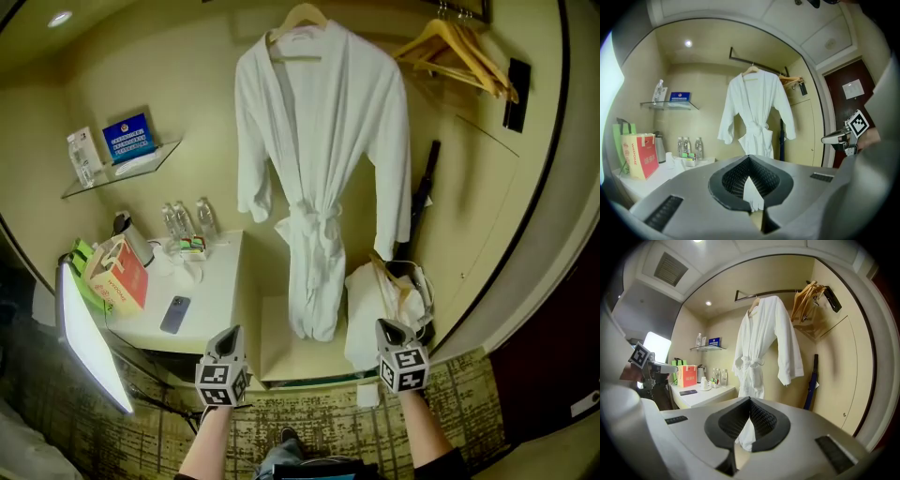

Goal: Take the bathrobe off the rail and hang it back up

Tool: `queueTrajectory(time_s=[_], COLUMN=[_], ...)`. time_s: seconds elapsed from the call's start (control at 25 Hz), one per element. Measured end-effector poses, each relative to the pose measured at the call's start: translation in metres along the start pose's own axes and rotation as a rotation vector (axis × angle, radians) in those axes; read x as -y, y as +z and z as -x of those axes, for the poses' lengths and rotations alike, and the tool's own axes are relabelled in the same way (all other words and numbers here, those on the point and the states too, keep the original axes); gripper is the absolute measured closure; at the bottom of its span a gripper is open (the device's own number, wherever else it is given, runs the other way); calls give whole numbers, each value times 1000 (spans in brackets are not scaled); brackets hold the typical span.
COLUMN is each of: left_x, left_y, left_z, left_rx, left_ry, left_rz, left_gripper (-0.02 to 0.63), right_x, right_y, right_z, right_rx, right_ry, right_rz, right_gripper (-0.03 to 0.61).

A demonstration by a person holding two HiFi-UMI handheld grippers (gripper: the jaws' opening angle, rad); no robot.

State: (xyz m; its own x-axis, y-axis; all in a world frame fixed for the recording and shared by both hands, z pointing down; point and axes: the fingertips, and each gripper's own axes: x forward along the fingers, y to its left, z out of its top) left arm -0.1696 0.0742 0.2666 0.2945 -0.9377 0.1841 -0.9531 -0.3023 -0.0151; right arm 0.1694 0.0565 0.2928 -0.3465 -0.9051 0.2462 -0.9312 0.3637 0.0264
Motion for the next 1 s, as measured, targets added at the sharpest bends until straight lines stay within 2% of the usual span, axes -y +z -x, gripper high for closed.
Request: queueTrajectory(time_s=[0.16, 0.36, 0.64, 1.0], left_x=[-2, -4, -14, -6], left_y=[-4, -6, -19, -11], left_z=[-6, -6, -13, -35], left_rx=[6, -8, -33, -32], left_ry=[-2, 4, 15, -30], left_rz=[32, 8, -5, -6], left_gripper=[612, 612, 612, 612], right_x=[2, 1, 2, 2], right_y=[-7, -19, -18, -13], right_z=[-4, -8, -17, -38], right_rx=[-13, -31, 1, -8], right_ry=[-4, 1, -15, -14], right_rz=[-7, -3, -4, 34], right_gripper=[554, 554, 552, 551])
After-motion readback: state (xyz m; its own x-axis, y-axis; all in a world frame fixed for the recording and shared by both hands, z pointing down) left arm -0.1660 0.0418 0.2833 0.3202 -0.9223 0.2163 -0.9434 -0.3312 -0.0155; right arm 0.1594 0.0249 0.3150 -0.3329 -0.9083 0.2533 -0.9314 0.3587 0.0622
